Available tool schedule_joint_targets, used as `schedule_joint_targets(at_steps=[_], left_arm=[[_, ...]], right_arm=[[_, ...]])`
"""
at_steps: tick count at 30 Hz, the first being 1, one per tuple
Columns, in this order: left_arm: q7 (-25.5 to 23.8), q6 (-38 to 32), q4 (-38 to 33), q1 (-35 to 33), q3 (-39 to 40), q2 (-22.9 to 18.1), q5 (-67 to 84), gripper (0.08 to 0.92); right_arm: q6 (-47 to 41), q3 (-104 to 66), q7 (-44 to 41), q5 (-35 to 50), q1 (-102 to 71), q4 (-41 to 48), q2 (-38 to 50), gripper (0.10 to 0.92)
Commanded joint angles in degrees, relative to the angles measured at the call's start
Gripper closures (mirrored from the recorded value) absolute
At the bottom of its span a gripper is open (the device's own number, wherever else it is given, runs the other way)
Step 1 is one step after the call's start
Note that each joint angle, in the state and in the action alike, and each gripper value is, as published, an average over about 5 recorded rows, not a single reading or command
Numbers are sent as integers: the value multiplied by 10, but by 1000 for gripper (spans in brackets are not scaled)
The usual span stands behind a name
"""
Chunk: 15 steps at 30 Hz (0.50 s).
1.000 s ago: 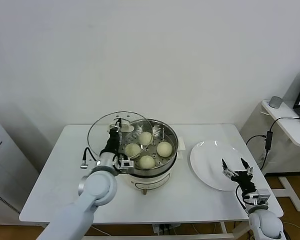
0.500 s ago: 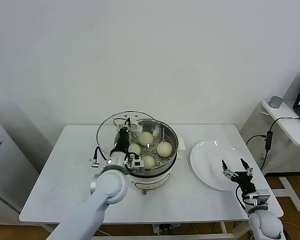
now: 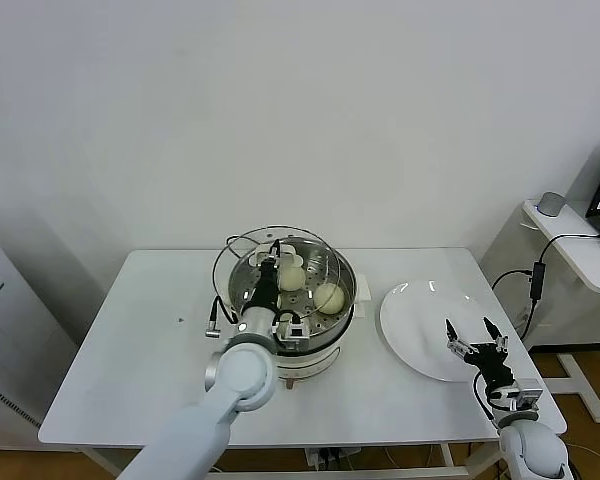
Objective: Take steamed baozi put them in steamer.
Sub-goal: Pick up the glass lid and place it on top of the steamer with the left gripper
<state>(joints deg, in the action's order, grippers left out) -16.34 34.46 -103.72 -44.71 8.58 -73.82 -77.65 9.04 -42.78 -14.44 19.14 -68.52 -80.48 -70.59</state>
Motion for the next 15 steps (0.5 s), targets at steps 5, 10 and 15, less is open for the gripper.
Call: schedule_joint_targets(at_steps=[5,10,15], left_arm=[[9,3,19,-5,21,-24,-9,889],[12,3,24,-10,24,-29,-12,889],[13,3,30,-10,25,-35,-13,889]], right_arm=[[1,0,-1,-1,3,5,-3,203],[1,0,-2,-1,5,8,-4,203],[2,0,-2,-2,4,7,-5,203]])
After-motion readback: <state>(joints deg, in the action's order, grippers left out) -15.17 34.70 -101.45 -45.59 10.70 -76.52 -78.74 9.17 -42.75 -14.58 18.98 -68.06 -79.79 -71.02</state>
